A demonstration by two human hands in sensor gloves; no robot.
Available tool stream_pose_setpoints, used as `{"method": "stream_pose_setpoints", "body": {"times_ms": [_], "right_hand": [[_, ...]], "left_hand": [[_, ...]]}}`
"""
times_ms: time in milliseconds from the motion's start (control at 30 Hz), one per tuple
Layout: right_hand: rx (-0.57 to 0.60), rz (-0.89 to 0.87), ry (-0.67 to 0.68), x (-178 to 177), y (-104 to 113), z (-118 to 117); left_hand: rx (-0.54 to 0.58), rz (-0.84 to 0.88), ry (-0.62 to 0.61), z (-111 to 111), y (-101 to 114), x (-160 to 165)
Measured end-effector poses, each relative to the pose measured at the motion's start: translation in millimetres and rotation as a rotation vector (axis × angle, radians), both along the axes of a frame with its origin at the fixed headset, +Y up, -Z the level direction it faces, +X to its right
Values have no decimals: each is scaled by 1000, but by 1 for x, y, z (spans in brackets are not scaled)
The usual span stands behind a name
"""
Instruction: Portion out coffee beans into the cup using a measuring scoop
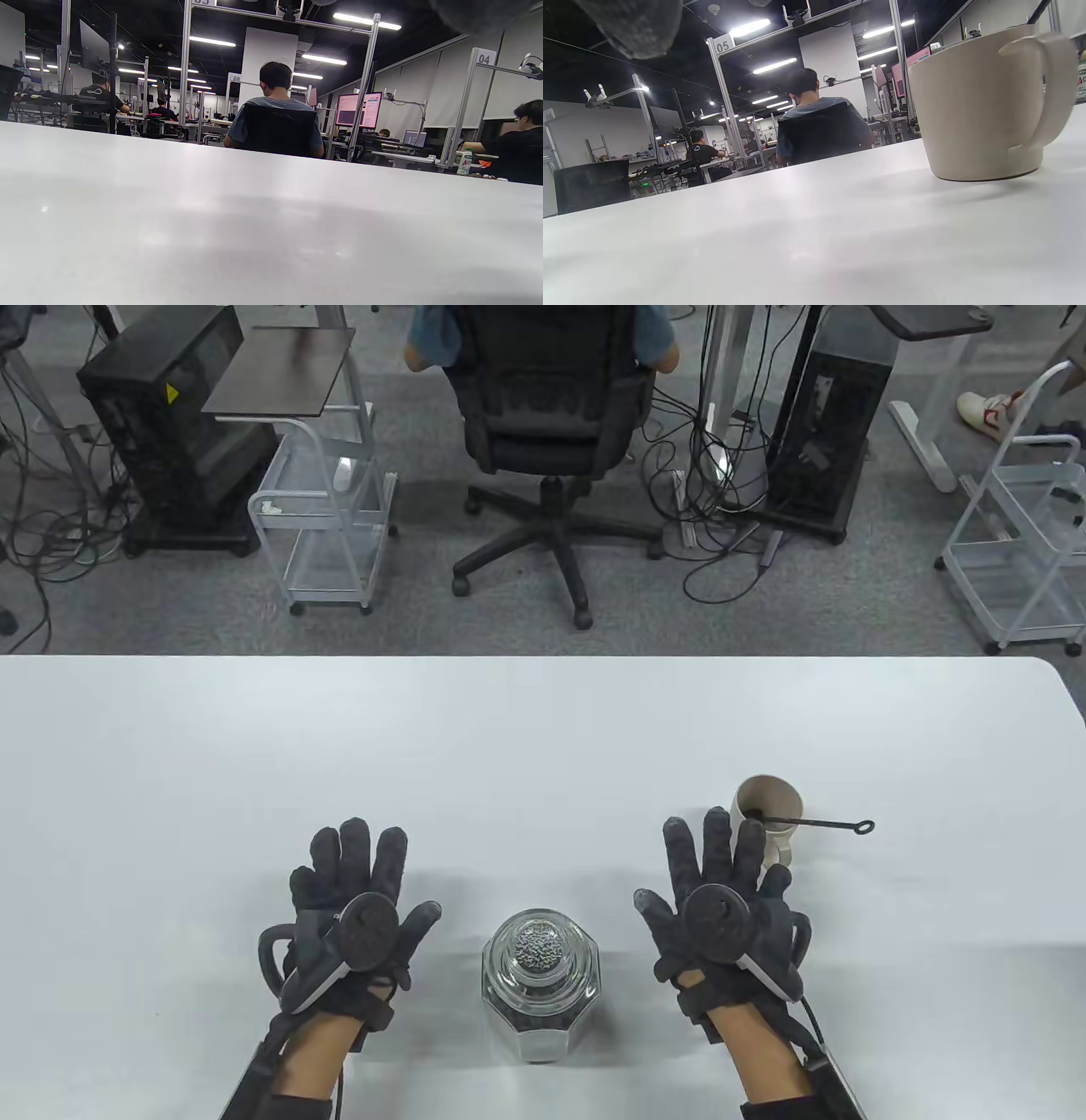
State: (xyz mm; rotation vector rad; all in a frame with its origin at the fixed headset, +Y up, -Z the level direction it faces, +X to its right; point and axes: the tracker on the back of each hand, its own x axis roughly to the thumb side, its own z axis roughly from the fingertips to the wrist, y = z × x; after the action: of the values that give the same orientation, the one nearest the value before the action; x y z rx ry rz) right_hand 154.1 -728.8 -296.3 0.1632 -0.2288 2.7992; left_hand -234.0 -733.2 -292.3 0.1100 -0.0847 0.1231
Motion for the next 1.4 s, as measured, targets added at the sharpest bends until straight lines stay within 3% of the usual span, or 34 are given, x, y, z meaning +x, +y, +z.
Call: {"method": "stream_pose_setpoints", "body": {"times_ms": [500, 667, 800, 1000, 1133, 1400], "right_hand": [[-59, -51, 2, 0, -1, -1], [-26, -124, 3, 4, 5, 1], [61, -306, 33, 6, 21, 7], [176, -581, 165, -8, 43, 21], [159, -747, 312, -29, 47, 30], [155, -669, 599, -73, 47, 49]], "left_hand": [[-8, 40, 5, -2, -3, -5], [-19, 48, 2, -2, -3, -4], [-16, 87, -2, 0, -2, -6], [-24, 117, 0, -2, -2, -9], [-22, 133, 8, -2, -1, -12], [-45, 133, 18, -3, -2, -13]]}}
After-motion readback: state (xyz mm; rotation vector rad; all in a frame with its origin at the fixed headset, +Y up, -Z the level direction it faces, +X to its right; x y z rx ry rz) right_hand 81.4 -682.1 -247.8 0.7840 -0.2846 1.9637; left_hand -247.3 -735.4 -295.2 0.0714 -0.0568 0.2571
